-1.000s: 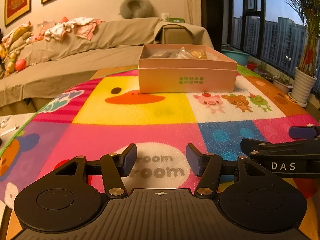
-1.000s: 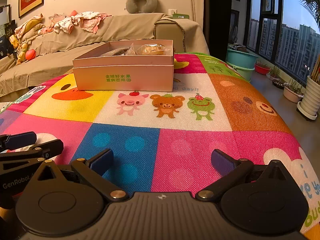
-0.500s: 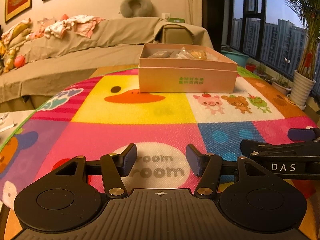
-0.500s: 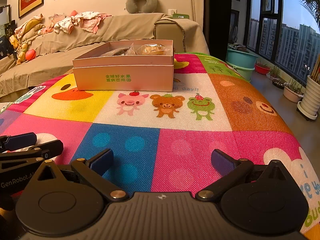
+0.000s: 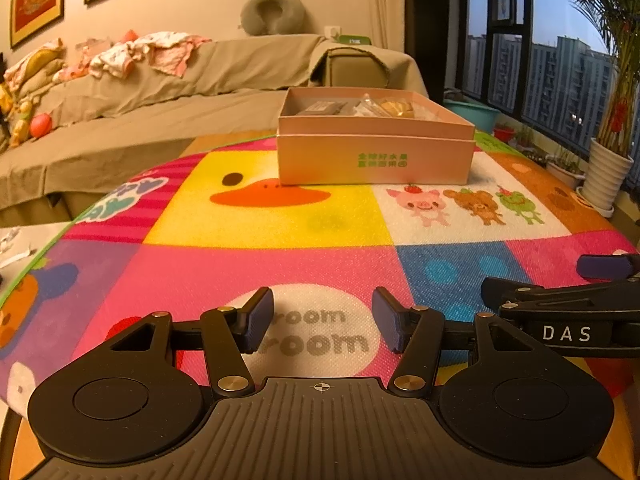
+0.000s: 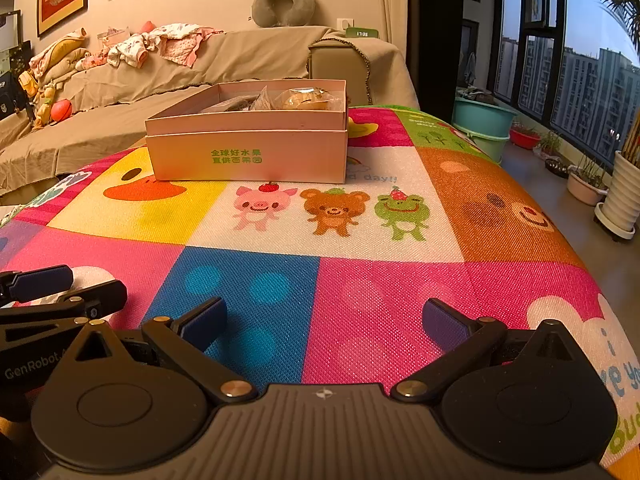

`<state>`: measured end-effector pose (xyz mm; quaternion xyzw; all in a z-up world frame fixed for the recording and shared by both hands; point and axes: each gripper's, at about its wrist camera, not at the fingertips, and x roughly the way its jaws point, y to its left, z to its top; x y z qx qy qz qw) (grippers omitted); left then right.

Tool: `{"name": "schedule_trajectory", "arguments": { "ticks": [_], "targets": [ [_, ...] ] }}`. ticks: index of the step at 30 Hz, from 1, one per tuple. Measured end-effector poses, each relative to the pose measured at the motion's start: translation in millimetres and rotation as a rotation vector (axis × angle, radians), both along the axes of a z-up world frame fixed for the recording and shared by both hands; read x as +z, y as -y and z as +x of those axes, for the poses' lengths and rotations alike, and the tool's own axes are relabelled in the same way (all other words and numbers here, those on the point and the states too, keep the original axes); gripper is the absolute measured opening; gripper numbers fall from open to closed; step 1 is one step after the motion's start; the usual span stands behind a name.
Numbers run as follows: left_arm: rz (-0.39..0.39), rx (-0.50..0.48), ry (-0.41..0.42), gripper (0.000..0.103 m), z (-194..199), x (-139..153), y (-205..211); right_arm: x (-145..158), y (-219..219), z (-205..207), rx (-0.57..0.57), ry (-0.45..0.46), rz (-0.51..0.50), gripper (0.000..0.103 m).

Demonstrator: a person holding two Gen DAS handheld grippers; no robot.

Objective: Organize objects

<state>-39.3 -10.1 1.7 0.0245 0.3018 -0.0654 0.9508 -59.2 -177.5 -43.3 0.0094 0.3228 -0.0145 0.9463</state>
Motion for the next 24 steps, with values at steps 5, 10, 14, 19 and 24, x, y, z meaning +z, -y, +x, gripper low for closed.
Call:
{"name": "schedule_trajectory", "arguments": {
  "ticks": [5, 10, 14, 19, 24],
  "targets": [
    [-0.008, -0.001, -0.001, 0.061, -0.3, 0.2, -0.8, 0.1, 0.2, -0.2, 0.0, 0.0, 0.0, 0.103],
    [-0.012, -0.001, -0.002, 0.061, 0.4, 0.3, -0.8, 0.2, -0.1, -0.3, 0.0, 0.0, 0.0, 0.103],
    [-0.014, -0.001, -0.003, 0.061, 0.5, 0.3, -0.9, 0.2, 0.2, -0.5, 0.0, 0.0, 0.0, 0.103],
    [-0.015, -0.001, -0.003, 0.061, 0.4, 0.3, -1.1, 0.4, -0.4, -0.3, 0.0, 0.0, 0.0, 0.103],
    [-0.014, -0.001, -0.003, 0.061, 0.3, 0.3, -1.3, 0.4, -0.1, -0.7, 0.0, 0.0, 0.0, 0.103]
  ]
}}
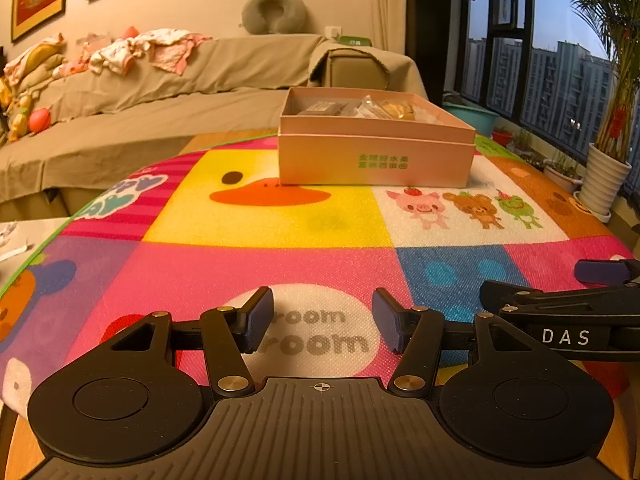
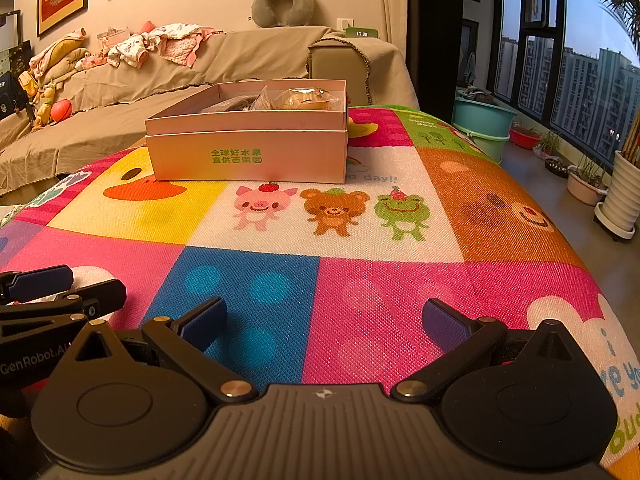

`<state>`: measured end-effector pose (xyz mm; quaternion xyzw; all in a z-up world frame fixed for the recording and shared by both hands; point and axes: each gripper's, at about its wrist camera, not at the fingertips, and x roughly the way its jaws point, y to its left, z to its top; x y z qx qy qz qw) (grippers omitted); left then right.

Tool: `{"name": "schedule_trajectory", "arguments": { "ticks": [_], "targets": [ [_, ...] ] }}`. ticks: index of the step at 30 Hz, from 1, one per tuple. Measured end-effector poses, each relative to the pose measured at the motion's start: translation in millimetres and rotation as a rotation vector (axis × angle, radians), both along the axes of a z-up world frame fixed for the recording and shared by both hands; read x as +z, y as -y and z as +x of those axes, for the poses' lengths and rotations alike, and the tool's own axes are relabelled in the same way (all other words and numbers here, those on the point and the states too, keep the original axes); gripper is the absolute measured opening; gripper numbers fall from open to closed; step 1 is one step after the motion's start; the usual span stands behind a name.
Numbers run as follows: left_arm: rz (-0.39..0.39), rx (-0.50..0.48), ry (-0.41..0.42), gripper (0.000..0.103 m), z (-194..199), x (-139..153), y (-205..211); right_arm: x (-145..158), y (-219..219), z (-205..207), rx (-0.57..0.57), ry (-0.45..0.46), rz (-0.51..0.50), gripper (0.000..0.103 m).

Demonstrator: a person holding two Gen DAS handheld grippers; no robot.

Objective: Organize objects

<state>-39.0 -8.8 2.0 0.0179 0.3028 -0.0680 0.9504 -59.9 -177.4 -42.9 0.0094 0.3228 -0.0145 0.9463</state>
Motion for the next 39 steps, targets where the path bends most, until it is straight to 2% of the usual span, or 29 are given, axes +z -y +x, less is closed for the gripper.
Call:
{"name": "schedule_trajectory", "arguments": {
  "ticks": [39],
  "targets": [
    [-0.002, 0.008, -0.001, 0.061, 1.3, 0.2, 0.8, -0.1, 0.0, -0.1, 0.0, 0.0, 0.0, 0.103]
  ]
}}
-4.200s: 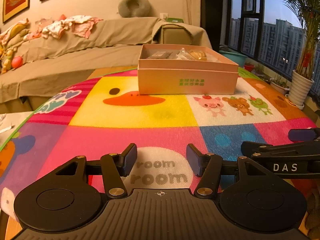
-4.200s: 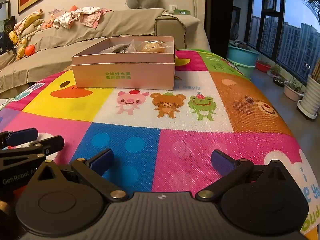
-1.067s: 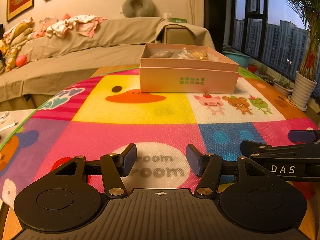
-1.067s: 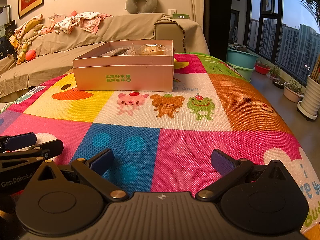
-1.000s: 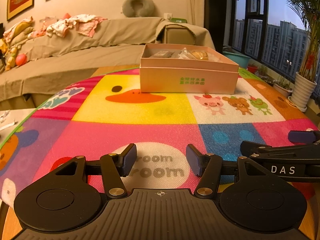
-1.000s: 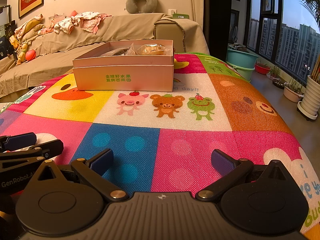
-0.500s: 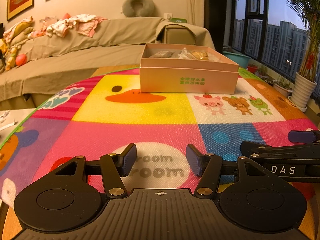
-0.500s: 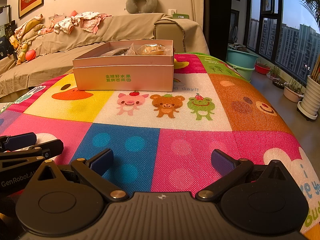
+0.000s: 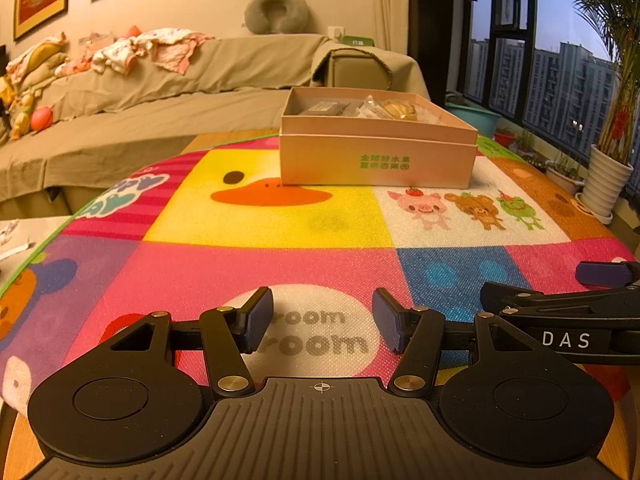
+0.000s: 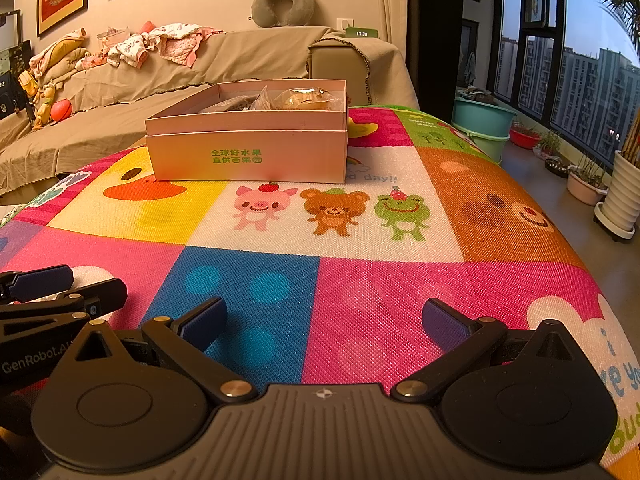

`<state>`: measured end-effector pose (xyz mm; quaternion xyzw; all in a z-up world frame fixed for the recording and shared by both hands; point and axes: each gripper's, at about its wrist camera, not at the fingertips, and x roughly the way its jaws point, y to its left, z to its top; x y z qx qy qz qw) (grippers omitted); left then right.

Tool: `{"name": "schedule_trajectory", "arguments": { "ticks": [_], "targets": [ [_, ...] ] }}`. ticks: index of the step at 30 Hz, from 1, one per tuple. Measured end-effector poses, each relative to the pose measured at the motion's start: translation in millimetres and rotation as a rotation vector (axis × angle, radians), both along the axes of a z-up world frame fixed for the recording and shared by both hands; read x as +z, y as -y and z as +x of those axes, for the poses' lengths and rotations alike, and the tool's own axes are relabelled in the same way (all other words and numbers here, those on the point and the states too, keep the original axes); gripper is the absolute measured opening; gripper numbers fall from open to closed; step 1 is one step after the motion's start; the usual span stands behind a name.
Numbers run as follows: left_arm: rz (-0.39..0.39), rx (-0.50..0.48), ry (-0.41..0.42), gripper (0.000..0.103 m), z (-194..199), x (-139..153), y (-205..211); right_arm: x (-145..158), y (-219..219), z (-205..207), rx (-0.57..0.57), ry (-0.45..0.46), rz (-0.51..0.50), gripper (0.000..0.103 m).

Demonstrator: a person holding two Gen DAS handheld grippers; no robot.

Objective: Organize objects

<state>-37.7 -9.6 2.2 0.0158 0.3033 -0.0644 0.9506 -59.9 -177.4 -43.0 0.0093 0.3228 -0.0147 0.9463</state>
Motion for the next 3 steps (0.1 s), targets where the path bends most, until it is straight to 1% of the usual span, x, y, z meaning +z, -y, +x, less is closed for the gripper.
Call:
{"name": "schedule_trajectory", "arguments": {
  "ticks": [3],
  "targets": [
    [-0.002, -0.001, 0.0, 0.06, 0.0, 0.0, -0.2, 0.2, -1.0, 0.9, 0.0, 0.0, 0.0, 0.103]
  ]
}}
